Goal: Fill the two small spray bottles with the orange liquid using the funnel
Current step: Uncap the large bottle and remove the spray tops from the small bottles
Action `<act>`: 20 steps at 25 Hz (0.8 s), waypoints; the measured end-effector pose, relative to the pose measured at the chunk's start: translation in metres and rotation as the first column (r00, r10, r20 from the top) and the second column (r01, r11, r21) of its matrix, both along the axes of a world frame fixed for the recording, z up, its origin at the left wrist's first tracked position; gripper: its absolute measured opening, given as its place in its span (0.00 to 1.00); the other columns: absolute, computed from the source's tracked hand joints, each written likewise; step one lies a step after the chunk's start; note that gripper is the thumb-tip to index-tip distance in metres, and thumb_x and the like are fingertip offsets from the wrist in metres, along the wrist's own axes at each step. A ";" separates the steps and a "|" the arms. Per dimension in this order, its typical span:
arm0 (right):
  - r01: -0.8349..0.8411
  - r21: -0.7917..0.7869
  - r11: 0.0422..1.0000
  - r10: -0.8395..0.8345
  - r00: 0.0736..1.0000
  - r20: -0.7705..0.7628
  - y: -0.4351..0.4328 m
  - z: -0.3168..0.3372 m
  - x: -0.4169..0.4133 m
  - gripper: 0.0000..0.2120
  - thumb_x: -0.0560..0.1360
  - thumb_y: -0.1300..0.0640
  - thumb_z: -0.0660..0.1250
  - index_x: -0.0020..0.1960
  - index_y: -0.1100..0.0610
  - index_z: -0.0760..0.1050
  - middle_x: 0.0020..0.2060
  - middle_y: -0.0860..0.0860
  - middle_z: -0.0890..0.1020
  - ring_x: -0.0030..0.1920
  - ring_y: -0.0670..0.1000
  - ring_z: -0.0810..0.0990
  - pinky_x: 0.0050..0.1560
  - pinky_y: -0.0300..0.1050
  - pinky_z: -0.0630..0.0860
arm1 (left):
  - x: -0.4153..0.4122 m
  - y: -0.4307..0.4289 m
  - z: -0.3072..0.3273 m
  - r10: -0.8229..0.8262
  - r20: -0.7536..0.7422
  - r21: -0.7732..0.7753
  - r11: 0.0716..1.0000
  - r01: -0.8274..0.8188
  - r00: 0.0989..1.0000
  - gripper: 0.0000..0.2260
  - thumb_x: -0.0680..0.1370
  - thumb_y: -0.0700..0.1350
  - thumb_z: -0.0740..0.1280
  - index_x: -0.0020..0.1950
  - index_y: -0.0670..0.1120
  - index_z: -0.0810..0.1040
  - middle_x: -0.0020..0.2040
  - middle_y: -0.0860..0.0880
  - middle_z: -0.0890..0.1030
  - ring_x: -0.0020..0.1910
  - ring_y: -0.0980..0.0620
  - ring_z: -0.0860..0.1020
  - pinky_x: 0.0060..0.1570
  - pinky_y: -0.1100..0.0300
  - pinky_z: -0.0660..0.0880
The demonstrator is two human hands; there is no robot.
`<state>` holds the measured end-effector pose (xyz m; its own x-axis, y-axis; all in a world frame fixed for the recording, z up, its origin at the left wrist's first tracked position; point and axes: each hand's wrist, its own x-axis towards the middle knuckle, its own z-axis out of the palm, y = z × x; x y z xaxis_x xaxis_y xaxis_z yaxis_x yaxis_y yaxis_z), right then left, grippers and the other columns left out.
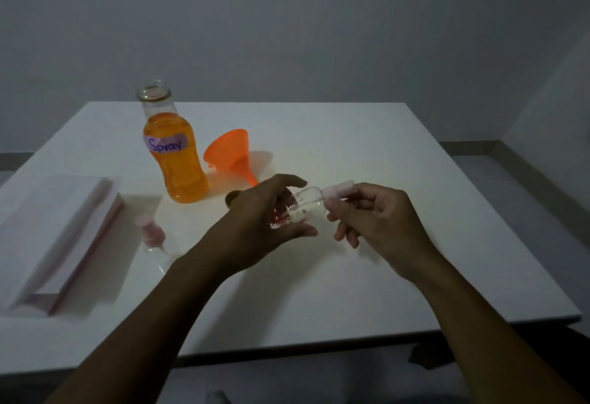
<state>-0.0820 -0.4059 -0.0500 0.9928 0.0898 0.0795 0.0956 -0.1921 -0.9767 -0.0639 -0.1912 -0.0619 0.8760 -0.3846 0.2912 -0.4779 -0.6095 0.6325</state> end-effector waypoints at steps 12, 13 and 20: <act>-0.210 -0.064 0.976 0.212 0.976 0.041 -0.017 0.002 -0.001 0.25 0.70 0.61 0.77 0.65 0.51 0.75 0.56 0.48 0.82 0.52 0.54 0.84 0.51 0.50 0.83 | -0.001 0.009 -0.006 -0.124 -0.112 -0.023 0.992 0.122 0.986 0.19 0.77 0.61 0.63 0.63 0.53 0.76 0.47 0.57 0.82 0.44 0.57 0.81 0.39 0.62 0.76; -0.163 -0.059 0.985 0.164 0.987 -0.001 -0.016 0.003 -0.001 0.25 0.71 0.56 0.77 0.66 0.49 0.74 0.55 0.48 0.83 0.49 0.54 0.85 0.47 0.50 0.84 | -0.002 0.010 -0.007 -0.106 -0.085 0.009 0.994 0.107 0.991 0.20 0.76 0.63 0.63 0.64 0.55 0.75 0.49 0.58 0.82 0.45 0.59 0.79 0.39 0.64 0.74; -0.093 -0.064 0.994 0.092 0.996 -0.017 -0.013 0.001 -0.001 0.08 0.75 0.55 0.73 0.50 0.59 0.84 0.41 0.57 0.86 0.38 0.59 0.86 0.39 0.54 0.83 | -0.011 0.008 -0.006 -0.087 -0.104 0.022 0.996 0.089 0.991 0.24 0.73 0.64 0.63 0.65 0.56 0.73 0.51 0.59 0.80 0.49 0.65 0.75 0.38 0.71 0.70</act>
